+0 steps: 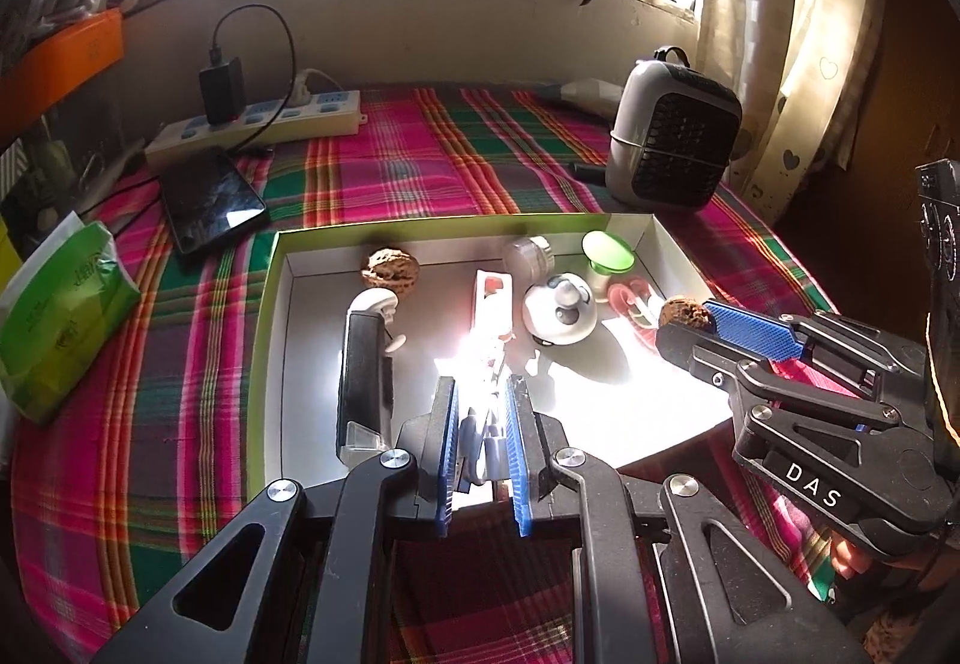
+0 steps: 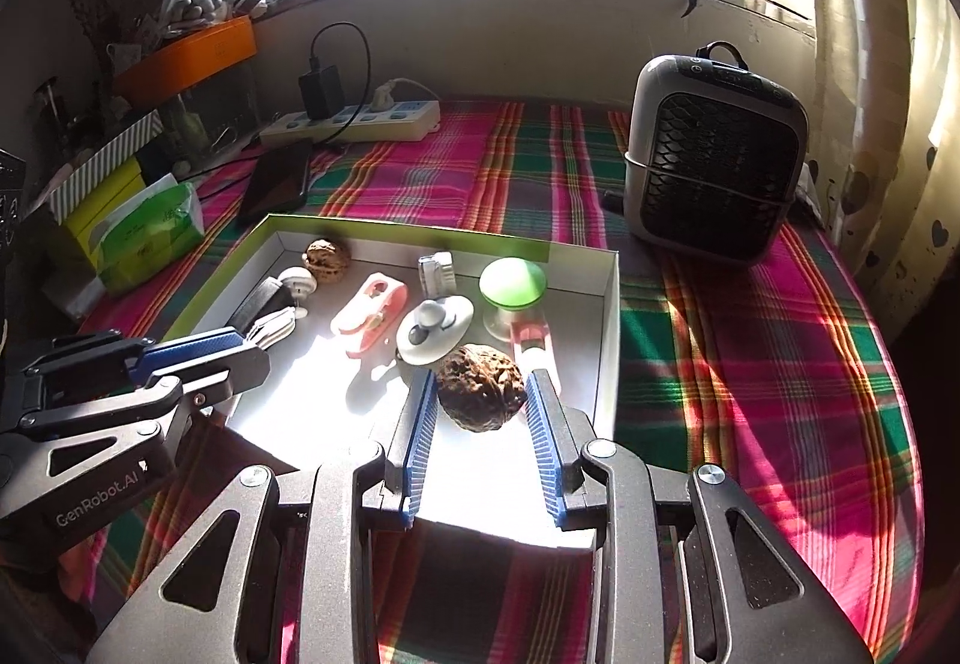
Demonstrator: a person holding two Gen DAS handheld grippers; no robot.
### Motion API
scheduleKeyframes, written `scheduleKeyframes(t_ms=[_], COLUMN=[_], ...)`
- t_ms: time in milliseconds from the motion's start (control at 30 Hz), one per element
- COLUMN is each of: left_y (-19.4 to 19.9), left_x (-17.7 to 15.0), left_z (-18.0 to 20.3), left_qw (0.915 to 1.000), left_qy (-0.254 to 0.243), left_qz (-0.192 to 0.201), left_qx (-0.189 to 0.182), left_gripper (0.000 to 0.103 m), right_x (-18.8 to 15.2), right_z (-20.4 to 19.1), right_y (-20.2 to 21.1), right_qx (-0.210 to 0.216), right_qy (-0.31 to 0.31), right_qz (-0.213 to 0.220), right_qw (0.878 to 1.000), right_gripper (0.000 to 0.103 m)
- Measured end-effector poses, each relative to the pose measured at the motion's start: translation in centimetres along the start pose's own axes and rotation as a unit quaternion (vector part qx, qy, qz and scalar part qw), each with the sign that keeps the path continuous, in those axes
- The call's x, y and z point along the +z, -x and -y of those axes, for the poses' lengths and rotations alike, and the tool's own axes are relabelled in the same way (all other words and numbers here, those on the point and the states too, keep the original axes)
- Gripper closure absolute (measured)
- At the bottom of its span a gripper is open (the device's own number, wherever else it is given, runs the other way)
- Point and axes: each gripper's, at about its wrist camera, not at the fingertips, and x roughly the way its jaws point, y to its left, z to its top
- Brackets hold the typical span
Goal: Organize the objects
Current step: 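Carry the walnut and white cable with both tools into the box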
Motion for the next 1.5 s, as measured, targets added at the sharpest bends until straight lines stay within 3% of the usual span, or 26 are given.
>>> scheduleKeyframes(t_ms=[900,1500], left_y=[-1.5,-2.0], left_x=[-0.3,-0.4], left_z=[-1.2,-1.1], left_qw=[0.9994,0.9992], left_qy=[0.014,0.013], left_qz=[-0.029,-0.038], left_qx=[-0.012,-0.002], left_gripper=[0.091,0.091], right_x=[0.6,0.4], right_z=[-0.1,-0.4], right_y=[-2.4,-3.9], right_qx=[0.016,0.009], right_qy=[0.003,0.009], right_qz=[-0.020,-0.038], right_qw=[1.000,0.999], right_gripper=[0.071,0.071])
